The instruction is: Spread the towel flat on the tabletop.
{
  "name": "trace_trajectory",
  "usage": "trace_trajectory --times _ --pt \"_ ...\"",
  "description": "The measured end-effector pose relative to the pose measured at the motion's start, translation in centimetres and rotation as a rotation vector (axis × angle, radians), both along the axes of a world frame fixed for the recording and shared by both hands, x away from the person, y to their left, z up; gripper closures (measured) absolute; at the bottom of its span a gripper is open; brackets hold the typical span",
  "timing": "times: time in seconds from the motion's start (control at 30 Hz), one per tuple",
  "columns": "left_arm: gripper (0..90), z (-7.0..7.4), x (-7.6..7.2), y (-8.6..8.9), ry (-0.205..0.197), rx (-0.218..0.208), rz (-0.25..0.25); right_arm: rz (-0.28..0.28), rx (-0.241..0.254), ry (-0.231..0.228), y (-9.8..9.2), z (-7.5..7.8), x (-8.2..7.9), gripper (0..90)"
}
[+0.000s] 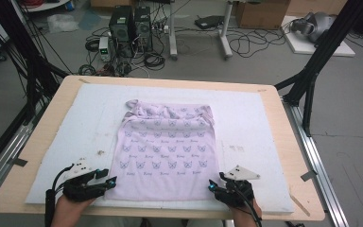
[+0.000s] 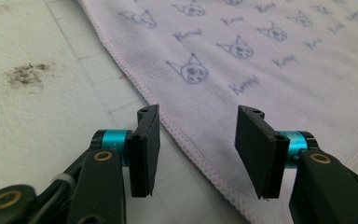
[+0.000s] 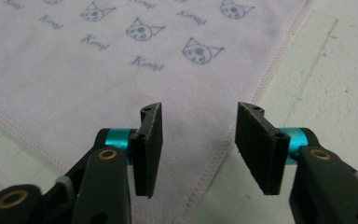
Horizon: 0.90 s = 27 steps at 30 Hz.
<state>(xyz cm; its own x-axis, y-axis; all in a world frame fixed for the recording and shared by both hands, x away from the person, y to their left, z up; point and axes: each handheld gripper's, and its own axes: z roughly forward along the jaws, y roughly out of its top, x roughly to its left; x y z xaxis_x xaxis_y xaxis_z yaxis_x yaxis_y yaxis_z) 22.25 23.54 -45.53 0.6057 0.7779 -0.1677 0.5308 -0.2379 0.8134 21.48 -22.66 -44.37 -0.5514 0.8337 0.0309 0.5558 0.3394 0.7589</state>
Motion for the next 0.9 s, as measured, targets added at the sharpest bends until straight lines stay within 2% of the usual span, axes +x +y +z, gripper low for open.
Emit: trace_trajectory --times 0.13,0.17,0.2,0.23,0.27,0.3,0.33,0.4,0.47,0.73,0.9 --pt "51.3 -0.3 -0.7 -0.3 -0.034 0.015 -0.011 0.006 -0.026 0.034 0.0 -0.2 -0.1 57.4" --pt "53.7 -0.3 -1.0 -0.4 -0.052 0.035 -0.009 0.002 -0.016 0.036 -0.1 -0.3 -0.2 58.4" --pt "59.5 -0.3 -1.2 -0.5 -0.072 0.059 -0.009 0.000 -0.011 0.036 -0.2 -0.3 -0.1 61.4" --pt "66.1 -0.3 -1.2 -0.4 -0.072 0.066 -0.020 -0.004 -0.009 0.042 -0.2 -0.3 -0.1 64.2" --pt "74.0 -0.2 -1.2 -0.2 -0.058 0.053 -0.031 -0.003 -0.007 0.045 -0.2 -0.3 -0.1 68.7" --pt "85.9 -0.2 -1.2 -0.2 -0.052 0.046 -0.043 0.001 -0.007 0.045 -0.3 -0.2 -0.2 77.9" --pt "86.5 -0.2 -1.3 -0.2 -0.054 0.054 -0.046 0.015 0.006 0.058 -0.3 -0.2 -0.2 84.0" --pt "87.2 0.1 -1.4 -0.1 -0.035 0.059 -0.065 0.020 -0.019 0.049 0.0 -0.1 -0.5 85.6" --pt "87.3 0.2 -1.6 0.3 -0.016 0.059 -0.080 0.031 -0.039 0.051 0.2 0.1 -0.8 85.7" --pt "87.3 0.7 -2.6 1.4 0.002 0.030 -0.087 0.055 -0.024 0.054 -0.1 0.5 -2.6 85.6" --pt "87.2 0.9 -3.8 1.9 0.019 0.017 -0.098 0.074 -0.012 0.060 -0.2 0.8 -4.0 85.6"
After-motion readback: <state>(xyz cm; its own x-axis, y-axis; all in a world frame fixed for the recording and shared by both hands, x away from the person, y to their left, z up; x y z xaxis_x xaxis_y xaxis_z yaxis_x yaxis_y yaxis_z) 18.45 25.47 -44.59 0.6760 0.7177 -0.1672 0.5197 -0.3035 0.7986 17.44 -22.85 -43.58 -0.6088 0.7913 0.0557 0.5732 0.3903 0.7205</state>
